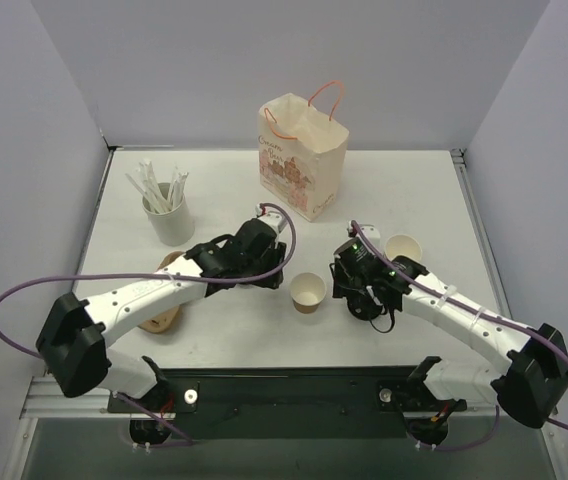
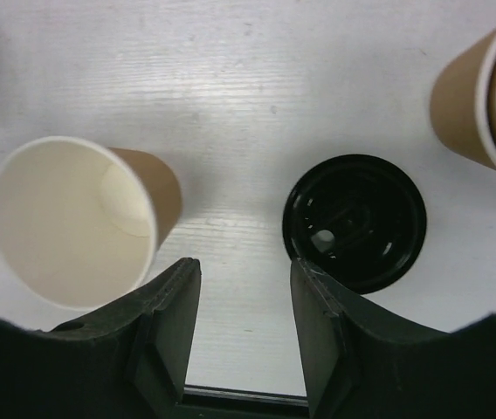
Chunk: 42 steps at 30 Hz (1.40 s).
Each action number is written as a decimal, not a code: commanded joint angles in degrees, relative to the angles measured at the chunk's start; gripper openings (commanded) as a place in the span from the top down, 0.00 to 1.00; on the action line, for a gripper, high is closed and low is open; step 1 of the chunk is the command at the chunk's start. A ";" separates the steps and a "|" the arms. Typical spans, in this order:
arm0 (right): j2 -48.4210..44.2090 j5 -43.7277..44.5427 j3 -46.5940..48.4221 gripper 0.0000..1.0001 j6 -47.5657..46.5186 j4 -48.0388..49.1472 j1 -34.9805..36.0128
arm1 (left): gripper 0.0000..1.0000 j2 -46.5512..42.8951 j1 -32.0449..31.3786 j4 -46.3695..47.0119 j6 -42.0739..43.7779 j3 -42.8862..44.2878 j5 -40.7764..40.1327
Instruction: Pack the takeout coffee
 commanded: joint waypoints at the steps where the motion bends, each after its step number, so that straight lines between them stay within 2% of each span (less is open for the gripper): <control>1: 0.36 6.26 -2.45 0.56 2.61 -2.70 -1.69 | 0.48 -7.64 0.34 -2.60 1.77 2.41 -6.56; 10: 10.65 5.74 -2.45 0.60 0.41 1.43 -3.19 | 0.45 -20.13 1.05 -3.30 1.68 -2.34 -8.59; 19: 15.57 4.33 -5.35 0.65 0.67 5.47 -3.19 | 0.44 -24.36 1.75 -4.53 1.95 -3.66 -9.29; 22: 16.98 4.51 -5.44 0.69 0.50 5.65 -3.19 | 0.44 -24.62 1.84 -4.62 1.95 -4.19 -9.38; 26: 17.33 5.12 -5.71 0.82 0.23 5.83 -3.19 | 0.44 -24.80 1.84 -4.80 2.03 -4.36 -8.50; 29: 14.97 4.16 -5.18 0.87 -0.21 4.61 -3.19 | 0.44 -24.62 1.84 -4.89 2.73 -4.10 -7.36; 34: 1.89 -0.58 -3.16 0.88 -0.91 1.69 -3.10 | 0.45 -22.61 2.10 -6.46 3.18 -0.17 -4.82; 37: -8.13 -6.10 -2.45 0.88 -1.61 4.49 -3.01 | 0.46 -20.67 2.19 -5.68 2.30 3.01 1.76; 42: -22.64 -17.37 -3.94 0.88 2.33 14.51 -3.36 | 0.47 -20.41 2.63 6.35 0.54 1.35 18.64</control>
